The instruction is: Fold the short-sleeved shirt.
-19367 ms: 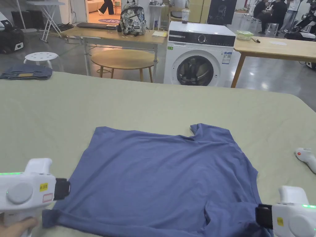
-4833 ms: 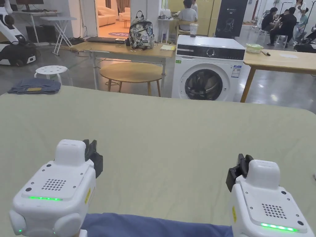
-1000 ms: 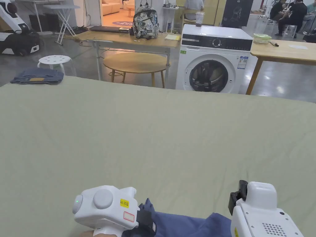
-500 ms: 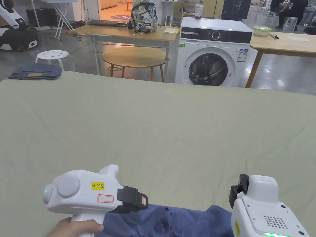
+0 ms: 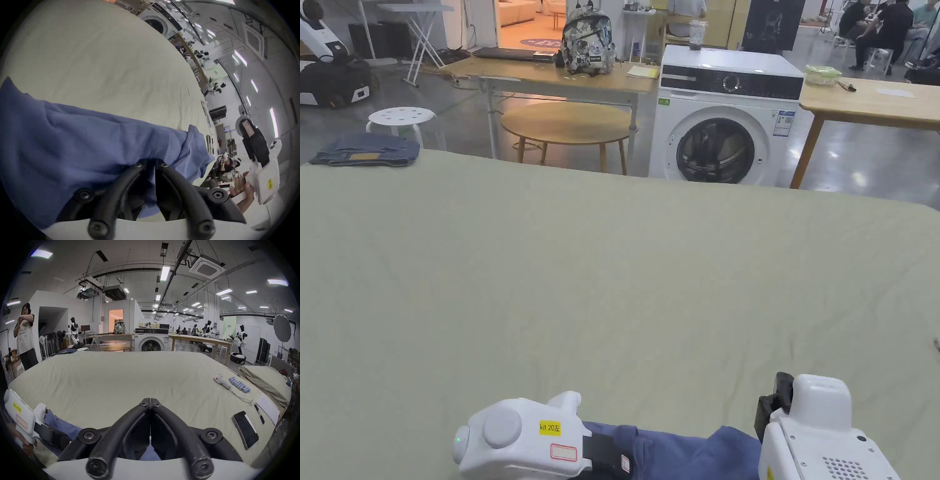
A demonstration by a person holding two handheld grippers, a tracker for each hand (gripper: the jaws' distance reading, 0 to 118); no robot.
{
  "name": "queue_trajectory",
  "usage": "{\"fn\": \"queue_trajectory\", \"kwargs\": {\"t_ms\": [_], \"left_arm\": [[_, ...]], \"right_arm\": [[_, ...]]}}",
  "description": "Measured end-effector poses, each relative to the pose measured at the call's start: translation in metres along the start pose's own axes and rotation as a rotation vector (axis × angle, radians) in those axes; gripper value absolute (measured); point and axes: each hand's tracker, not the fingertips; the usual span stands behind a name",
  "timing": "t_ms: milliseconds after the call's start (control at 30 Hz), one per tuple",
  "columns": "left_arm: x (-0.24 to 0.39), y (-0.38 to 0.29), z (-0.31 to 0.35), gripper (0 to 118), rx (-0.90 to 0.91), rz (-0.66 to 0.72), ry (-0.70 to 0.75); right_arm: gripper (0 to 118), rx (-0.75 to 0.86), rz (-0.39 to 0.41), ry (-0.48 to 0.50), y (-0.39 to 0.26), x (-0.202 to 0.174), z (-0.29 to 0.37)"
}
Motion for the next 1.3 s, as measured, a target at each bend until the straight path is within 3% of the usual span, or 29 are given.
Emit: {"fn": "queue_trajectory", "kwargs": {"t_ms": [233,467,533,633,733,800,1067,1300], "left_arm": [[-0.006,0.0,-0.004,6,-0.026,-0.01,-0.01],[0.009,0.007,0.019,7,-0.02,-0.109,-0.014],[0.009,0.01,0.045,24,0.031,-0.118,-0.071],[0.022,0.006,0.094,34,0.096,-0.116,-0.075],[0.006,0.008,0.138,46,0.159,-0.124,0.025],[-0.016,0.011,0.154,65,0.166,-0.085,0.055],[-0.091,0.008,0.166,64,0.154,0.053,0.083],[-0.103,-0.008,0.121,62,0.168,0.171,-0.172]], "right_arm": [[0,-0.004,-0.006,-0.007,-0.001,0.002,-0.002],[0,0.007,-0.013,0.008,-0.001,-0.004,-0.001],[0,0.023,-0.013,0.014,0.002,-0.007,0.0],[0,0.043,-0.01,0.023,0.005,-0.011,0.002],[0,0.059,-0.002,0.037,0.009,-0.016,0.002],[0,0.066,0.005,0.041,0.01,-0.02,0.003],[0,0.112,0.003,0.065,0.009,-0.035,0.004],[0,0.117,0.013,0.073,0.009,-0.037,0.005]]}}
